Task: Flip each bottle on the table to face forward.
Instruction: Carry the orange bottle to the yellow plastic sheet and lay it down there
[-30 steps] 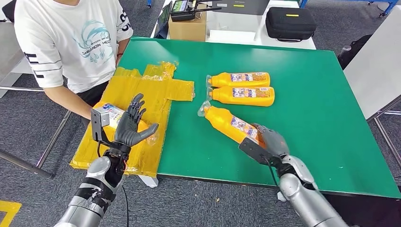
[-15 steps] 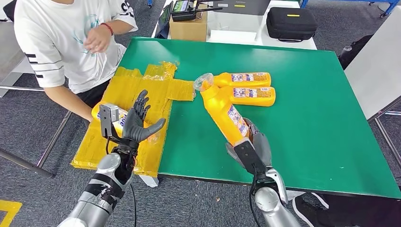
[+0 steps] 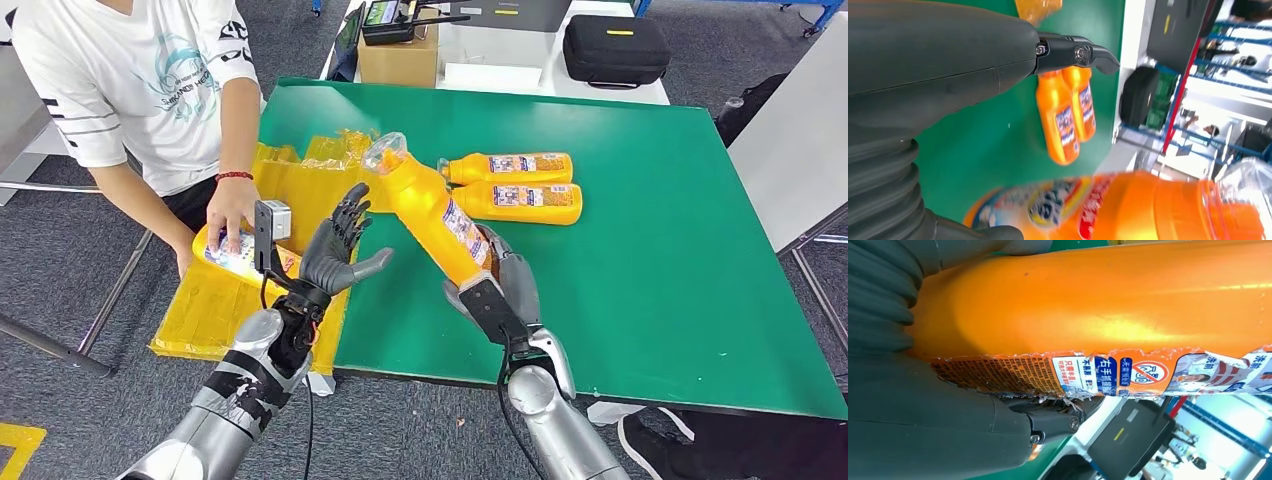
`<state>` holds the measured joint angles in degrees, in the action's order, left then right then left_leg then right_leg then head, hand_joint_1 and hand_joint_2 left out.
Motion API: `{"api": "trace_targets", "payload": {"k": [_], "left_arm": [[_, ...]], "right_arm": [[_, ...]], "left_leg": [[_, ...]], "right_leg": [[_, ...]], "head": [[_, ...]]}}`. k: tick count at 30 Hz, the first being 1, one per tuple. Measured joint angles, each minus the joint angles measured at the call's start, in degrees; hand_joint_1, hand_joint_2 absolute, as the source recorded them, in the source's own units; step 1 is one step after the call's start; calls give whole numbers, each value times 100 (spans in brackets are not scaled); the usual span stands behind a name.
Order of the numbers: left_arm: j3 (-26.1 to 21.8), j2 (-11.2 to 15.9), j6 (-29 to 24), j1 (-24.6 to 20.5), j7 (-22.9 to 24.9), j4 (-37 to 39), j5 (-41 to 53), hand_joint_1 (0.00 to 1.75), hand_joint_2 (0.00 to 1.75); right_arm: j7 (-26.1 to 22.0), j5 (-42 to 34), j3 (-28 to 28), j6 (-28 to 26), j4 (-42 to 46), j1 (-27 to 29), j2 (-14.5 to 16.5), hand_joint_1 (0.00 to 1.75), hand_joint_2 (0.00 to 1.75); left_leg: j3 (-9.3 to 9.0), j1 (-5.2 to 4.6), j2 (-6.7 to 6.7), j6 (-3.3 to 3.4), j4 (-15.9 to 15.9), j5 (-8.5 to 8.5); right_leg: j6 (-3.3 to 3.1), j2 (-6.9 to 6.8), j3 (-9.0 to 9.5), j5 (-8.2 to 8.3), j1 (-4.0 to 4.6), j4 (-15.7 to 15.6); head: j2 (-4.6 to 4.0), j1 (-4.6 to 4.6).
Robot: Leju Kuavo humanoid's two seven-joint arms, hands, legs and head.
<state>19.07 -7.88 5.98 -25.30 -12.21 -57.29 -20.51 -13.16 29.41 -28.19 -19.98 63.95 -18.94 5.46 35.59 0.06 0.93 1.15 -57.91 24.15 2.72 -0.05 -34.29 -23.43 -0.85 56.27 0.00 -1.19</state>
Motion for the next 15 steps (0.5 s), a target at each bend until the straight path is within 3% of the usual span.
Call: {"api": "trace_targets", "payload": {"k": [6, 15], "left_arm": [[246, -41, 156, -86, 185, 3, -300, 0, 175], [259, -43, 159, -91, 192, 3, -304, 0, 175]], "right_arm": [[-80, 47, -170, 74, -437, -300, 36, 175, 175], [-84, 49, -176, 75, -458, -314, 38, 175, 175]], "left_leg": [[1, 0, 1, 0, 0, 0], [1, 0, 1, 0, 0, 0]], "right_leg": [[0, 0, -1, 0, 0, 0], [0, 0, -1, 0, 0, 0]], "head": [[0, -1], [0, -1]]}}
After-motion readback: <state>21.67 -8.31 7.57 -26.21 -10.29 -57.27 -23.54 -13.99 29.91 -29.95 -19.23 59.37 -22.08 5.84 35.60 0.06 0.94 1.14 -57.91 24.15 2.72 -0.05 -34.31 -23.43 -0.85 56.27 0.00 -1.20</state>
